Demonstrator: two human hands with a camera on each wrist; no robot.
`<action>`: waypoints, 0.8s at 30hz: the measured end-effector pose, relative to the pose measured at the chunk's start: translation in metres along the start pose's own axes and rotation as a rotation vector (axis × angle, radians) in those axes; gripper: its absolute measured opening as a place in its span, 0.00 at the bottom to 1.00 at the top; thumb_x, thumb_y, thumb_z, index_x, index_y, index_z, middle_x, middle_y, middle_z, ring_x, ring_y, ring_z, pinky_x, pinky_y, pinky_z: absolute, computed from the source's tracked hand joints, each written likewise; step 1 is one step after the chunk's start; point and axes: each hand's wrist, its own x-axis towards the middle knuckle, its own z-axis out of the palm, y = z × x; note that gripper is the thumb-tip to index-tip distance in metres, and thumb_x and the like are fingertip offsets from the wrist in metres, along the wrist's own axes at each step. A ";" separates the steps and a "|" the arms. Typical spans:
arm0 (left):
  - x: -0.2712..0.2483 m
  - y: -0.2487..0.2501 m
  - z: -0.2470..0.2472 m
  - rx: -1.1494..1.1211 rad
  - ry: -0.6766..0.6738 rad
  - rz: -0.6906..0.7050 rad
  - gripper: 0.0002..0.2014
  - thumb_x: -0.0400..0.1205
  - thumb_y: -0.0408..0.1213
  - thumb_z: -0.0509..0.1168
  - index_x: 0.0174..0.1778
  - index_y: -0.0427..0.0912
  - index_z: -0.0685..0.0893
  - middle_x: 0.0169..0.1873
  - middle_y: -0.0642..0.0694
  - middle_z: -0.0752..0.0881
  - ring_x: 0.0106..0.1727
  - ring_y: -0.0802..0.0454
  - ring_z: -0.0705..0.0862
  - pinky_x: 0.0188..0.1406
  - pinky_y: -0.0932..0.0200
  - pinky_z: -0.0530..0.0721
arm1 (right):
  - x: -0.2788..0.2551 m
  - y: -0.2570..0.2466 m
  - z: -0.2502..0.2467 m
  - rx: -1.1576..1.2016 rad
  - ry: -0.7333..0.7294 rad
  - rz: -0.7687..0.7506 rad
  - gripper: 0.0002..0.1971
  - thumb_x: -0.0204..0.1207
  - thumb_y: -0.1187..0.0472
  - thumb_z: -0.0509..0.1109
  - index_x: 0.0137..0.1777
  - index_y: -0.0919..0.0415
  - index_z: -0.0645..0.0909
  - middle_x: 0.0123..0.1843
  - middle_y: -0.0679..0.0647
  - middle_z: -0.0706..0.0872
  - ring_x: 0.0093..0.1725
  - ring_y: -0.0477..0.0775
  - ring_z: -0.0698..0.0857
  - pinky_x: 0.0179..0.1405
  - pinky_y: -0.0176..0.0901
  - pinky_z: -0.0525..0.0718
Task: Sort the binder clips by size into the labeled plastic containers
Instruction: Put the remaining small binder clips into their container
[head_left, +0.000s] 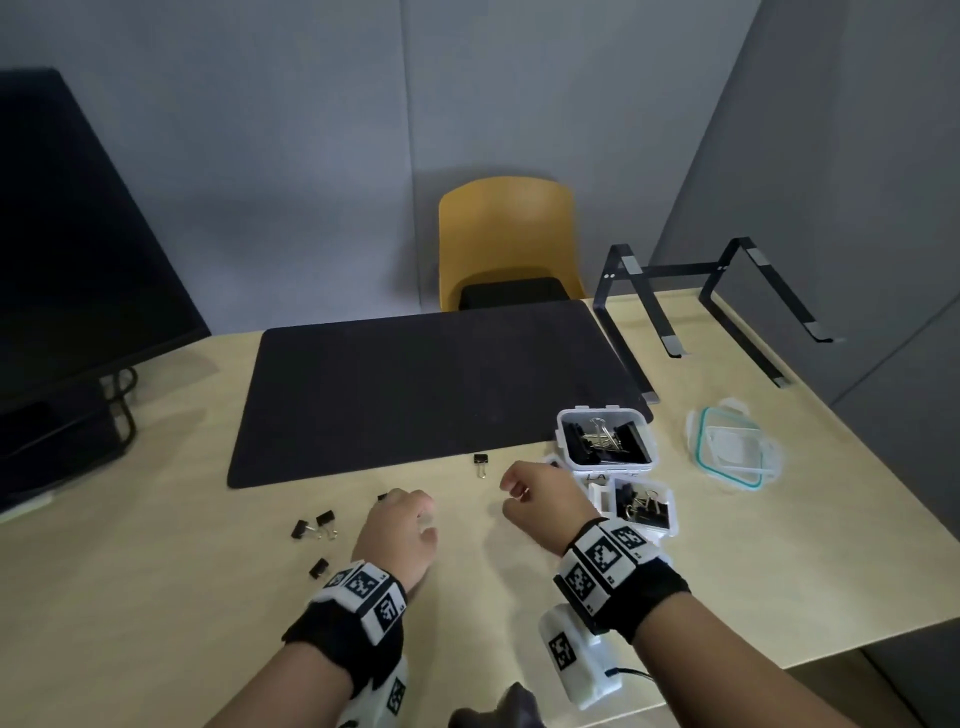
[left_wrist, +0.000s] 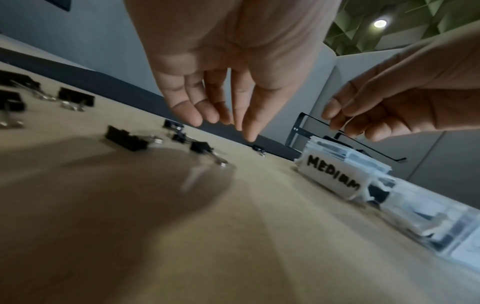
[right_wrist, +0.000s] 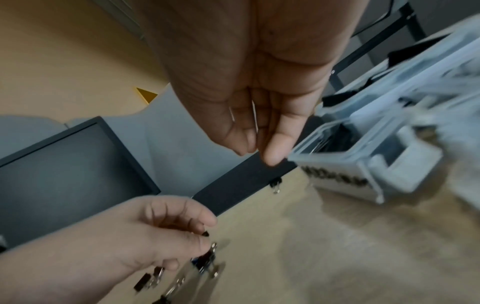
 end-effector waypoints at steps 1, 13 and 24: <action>0.001 -0.005 -0.002 0.012 -0.018 -0.015 0.08 0.79 0.35 0.63 0.53 0.47 0.81 0.52 0.50 0.79 0.48 0.52 0.80 0.47 0.63 0.76 | 0.004 -0.005 0.007 -0.013 -0.019 0.007 0.15 0.74 0.62 0.65 0.60 0.56 0.81 0.55 0.50 0.83 0.52 0.48 0.80 0.51 0.37 0.77; 0.021 -0.027 -0.001 0.150 -0.165 0.101 0.13 0.79 0.33 0.63 0.56 0.50 0.84 0.53 0.51 0.82 0.54 0.50 0.82 0.50 0.62 0.79 | 0.050 -0.019 0.059 -0.325 -0.110 0.052 0.35 0.75 0.74 0.56 0.82 0.57 0.53 0.85 0.53 0.51 0.76 0.64 0.66 0.72 0.47 0.70; 0.019 -0.028 -0.003 0.066 -0.159 0.061 0.05 0.79 0.36 0.64 0.41 0.50 0.75 0.43 0.51 0.86 0.45 0.50 0.84 0.41 0.59 0.79 | 0.054 -0.011 0.068 -0.419 -0.013 0.044 0.14 0.77 0.72 0.56 0.62 0.65 0.72 0.59 0.62 0.77 0.60 0.64 0.78 0.53 0.50 0.78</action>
